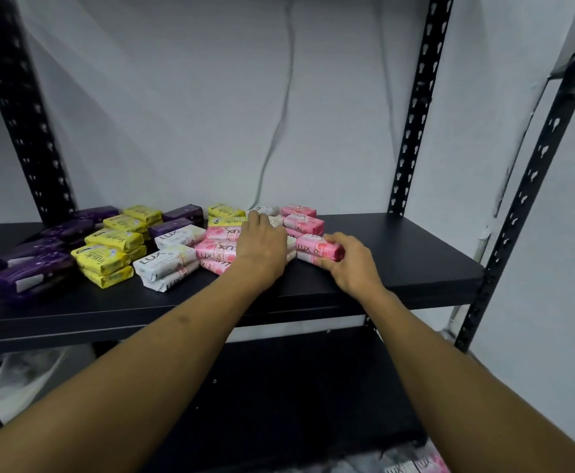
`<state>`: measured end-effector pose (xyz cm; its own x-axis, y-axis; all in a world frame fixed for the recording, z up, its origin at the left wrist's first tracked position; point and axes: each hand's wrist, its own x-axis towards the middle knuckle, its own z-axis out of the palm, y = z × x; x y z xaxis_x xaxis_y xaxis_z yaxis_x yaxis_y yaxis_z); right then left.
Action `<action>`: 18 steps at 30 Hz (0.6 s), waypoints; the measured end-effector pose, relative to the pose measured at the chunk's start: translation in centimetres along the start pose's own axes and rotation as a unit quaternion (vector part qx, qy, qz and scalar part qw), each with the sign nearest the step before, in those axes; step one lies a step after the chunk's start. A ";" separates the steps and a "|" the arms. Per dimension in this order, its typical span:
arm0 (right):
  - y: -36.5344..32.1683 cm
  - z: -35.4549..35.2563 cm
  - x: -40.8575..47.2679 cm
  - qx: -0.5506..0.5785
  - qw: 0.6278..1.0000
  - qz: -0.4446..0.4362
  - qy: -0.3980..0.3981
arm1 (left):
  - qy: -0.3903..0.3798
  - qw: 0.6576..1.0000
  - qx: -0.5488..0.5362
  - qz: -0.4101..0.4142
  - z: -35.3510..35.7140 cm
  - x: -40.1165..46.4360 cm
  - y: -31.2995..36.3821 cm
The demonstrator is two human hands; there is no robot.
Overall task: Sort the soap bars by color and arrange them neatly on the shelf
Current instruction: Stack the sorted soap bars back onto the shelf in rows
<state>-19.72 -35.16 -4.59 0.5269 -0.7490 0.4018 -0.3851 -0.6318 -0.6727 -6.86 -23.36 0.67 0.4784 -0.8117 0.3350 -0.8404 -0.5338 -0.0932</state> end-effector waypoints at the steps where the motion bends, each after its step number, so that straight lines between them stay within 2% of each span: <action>1: 0.0 0.2 0.5 -0.008 1.000 0.001 0.000 | -0.002 1.000 -0.003 -0.005 0.3 0.4 -0.2; 6: 0.2 0.9 2.3 -0.041 0.999 0.002 -0.008 | 0.015 1.000 -0.020 -0.009 2.1 1.9 -0.8; 10: 0.3 0.9 2.9 -0.043 0.999 0.023 -0.021 | 0.032 0.999 -0.023 -0.008 2.9 2.5 -1.2; 14: 0.5 0.5 2.1 -0.022 0.999 0.004 -0.038 | 0.066 0.997 -0.022 -0.021 2.9 1.3 -0.6; 16: 0.6 -0.2 1.2 0.011 0.999 0.015 -0.028 | 0.108 0.992 -0.059 -0.011 2.8 -0.3 0.6; 18: 0.8 -0.9 -0.4 -0.025 0.999 0.021 -0.019 | 0.127 0.985 -0.120 0.008 2.6 -2.1 2.4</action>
<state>-20.93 -35.54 -4.71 0.5376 -0.7671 0.3500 -0.4434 -0.6102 -0.6565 -9.27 -23.55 -2.73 0.4106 -0.7180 0.5620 -0.8983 -0.4244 0.1141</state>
